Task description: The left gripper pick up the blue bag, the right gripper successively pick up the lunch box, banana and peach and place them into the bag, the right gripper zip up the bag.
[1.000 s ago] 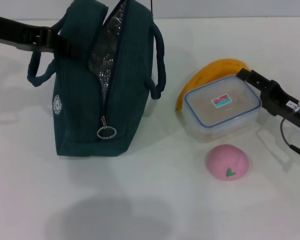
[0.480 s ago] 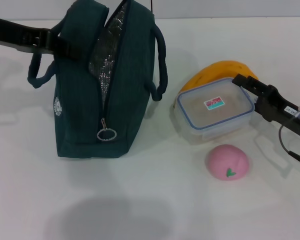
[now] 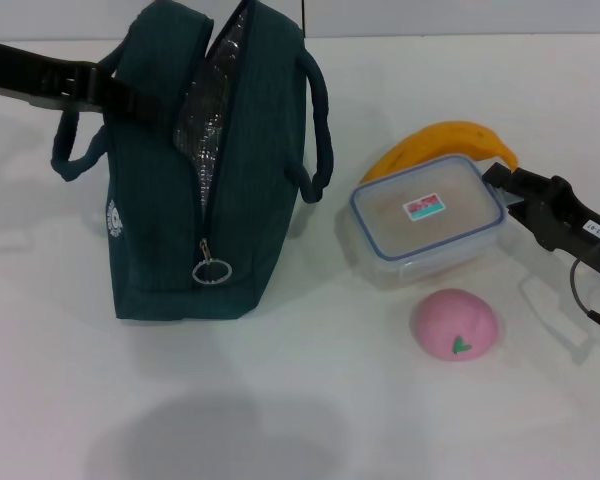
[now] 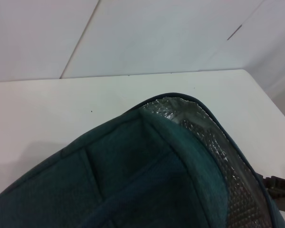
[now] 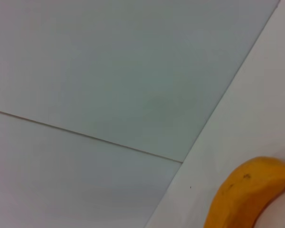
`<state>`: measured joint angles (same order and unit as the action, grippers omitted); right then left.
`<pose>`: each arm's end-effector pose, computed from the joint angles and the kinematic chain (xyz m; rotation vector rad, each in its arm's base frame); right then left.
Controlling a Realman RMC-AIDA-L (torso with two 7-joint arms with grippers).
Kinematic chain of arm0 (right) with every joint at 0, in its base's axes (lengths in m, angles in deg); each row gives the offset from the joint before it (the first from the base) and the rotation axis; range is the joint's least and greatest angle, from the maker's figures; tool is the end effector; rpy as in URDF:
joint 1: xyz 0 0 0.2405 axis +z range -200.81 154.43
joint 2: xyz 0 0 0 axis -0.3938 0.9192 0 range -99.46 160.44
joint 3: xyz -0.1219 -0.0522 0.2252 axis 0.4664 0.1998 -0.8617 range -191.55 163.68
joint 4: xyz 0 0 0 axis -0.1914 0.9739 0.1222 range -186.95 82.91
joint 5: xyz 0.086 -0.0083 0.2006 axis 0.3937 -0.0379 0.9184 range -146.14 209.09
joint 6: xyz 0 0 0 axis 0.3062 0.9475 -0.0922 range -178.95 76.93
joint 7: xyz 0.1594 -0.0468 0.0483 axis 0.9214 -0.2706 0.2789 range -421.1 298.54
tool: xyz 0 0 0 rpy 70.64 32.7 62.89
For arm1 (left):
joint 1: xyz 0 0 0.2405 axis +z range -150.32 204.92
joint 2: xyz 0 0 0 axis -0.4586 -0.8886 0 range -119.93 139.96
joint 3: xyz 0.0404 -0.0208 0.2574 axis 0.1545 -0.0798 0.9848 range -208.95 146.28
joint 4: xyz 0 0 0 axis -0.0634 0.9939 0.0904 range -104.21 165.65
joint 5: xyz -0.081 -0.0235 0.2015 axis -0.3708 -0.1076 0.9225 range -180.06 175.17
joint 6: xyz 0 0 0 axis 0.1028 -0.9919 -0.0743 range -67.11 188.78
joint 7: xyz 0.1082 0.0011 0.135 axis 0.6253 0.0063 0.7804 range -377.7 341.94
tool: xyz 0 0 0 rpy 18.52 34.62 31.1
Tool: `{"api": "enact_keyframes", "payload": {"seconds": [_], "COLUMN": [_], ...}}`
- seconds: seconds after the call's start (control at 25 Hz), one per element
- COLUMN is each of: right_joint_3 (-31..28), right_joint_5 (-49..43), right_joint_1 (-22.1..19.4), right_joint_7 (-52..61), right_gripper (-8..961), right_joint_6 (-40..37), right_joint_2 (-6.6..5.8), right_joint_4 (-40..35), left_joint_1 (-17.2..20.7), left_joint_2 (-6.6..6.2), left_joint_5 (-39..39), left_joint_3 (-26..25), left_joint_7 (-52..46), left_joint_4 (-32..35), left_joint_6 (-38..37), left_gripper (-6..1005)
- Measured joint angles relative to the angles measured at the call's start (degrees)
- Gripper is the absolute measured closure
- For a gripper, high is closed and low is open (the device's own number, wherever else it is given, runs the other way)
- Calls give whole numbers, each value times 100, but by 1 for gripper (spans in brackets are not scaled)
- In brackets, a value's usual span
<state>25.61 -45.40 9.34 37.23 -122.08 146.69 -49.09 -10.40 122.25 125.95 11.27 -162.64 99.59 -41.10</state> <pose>0.3014 0.3554 -0.0718 -1.6996 1.8758 1.3277 -0.1992 0.3907 0.0867 -2.5114 -1.4028 -0.3044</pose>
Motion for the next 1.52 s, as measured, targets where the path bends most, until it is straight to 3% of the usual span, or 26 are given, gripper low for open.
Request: {"api": "enact_keyframes", "payload": {"seconds": [0.4, 0.64, 1.04, 1.52], "right_joint_3": [0, -8, -462, -695], "right_joint_5": [13, 47, 445, 991], "right_joint_1": [-19, -55, -329, -218], "right_joint_7": [-33, -63, -61, 437], "right_gripper": [817, 860, 841, 818], "right_joint_6": [-84, -337, -1462, -2633], "right_joint_2": [-2, -2, -12, -47], "right_joint_4": [-3, -48, -229, -308], "left_joint_1": [-1, -11, -40, -142], "left_joint_2": [0, 0, 13, 103], "left_joint_5": [0, 0, -118, -335], "left_joint_3": [2, 2, 7, 28], "left_joint_7": [1, 1, -105, -242], "left_joint_4": [4, -21, -83, -164], "left_joint_6": [-1, -1, -9, -193], "left_gripper": [964, 964, 964, 964]}}
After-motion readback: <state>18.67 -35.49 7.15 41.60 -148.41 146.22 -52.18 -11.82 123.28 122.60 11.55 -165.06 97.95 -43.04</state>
